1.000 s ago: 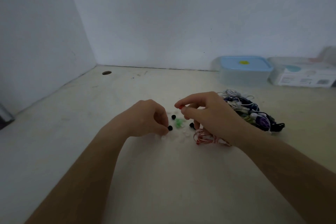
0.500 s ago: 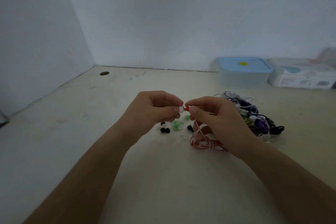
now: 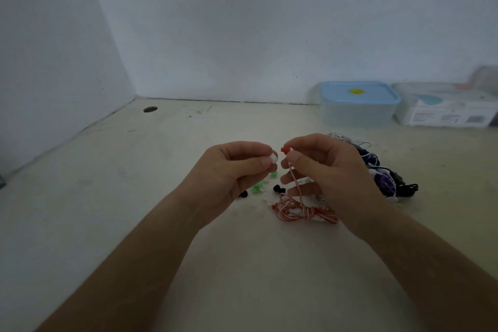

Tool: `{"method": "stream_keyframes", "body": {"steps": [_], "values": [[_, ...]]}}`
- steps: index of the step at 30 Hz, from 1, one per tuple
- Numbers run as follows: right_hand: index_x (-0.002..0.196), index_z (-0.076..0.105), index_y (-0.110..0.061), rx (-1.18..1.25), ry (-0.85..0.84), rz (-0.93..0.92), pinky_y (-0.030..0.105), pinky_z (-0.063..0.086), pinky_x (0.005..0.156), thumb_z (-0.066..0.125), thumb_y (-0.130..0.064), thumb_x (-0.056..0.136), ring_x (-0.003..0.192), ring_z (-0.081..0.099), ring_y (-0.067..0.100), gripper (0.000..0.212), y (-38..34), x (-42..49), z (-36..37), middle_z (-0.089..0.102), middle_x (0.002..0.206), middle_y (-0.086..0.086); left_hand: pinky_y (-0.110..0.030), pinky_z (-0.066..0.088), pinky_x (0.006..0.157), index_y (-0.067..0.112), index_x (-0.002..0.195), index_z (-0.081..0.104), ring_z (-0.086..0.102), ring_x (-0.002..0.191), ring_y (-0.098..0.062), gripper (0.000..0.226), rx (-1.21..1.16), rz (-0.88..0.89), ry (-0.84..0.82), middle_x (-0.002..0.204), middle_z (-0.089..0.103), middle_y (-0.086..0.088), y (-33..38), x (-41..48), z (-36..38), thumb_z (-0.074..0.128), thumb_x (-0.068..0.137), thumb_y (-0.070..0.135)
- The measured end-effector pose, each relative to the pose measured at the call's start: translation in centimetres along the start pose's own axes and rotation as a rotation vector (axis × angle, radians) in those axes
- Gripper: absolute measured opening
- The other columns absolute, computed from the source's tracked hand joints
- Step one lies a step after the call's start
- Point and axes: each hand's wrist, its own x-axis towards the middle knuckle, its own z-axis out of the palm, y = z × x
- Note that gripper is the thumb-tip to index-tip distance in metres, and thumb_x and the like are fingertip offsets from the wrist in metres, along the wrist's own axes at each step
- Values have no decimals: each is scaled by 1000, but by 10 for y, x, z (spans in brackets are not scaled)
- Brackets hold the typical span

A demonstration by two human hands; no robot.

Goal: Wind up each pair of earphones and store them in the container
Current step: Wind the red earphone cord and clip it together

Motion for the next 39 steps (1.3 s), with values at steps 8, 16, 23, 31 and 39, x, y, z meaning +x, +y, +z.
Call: {"method": "stream_keyframes", "body": {"steps": [8,16,23,31,39], "values": [[103,62,-10,64,-16,25,38,61,64,57,0,95,69,70,26,14,2,2,2,71,84,12,-35,56,87,14,93,73,72,97,-28,36,230,155,45,99,76,-11,-3,-2,5,83,59,22],[98,74,-9,-34,-25,-91,29,60,66,68,-6,90,68,73,23,10,2,0,2,74,77,10,-18,54,70,12,97,74,75,87,-19,19,334,226,69,91,77,-5,-3,-3,9,77,78,8],[88,71,-6,-157,-62,-120,30,61,64,67,0,90,63,71,24,8,3,3,-1,70,66,4,-23,57,72,8,87,73,75,78,-18,9,372,233,35,81,77,-8,-5,-3,9,75,80,2],[87,70,-5,-145,-80,-108,36,63,67,65,0,91,61,69,19,8,5,4,-2,69,63,2,-23,57,77,6,86,68,74,83,-21,6,308,187,-51,84,75,-11,-10,1,5,70,81,6],[85,70,-6,-126,-30,-45,25,58,60,64,0,91,58,68,17,10,3,7,-6,67,61,4,-22,57,74,7,87,68,74,91,-23,12,192,132,-68,94,76,-15,-7,0,3,70,76,13]]}}
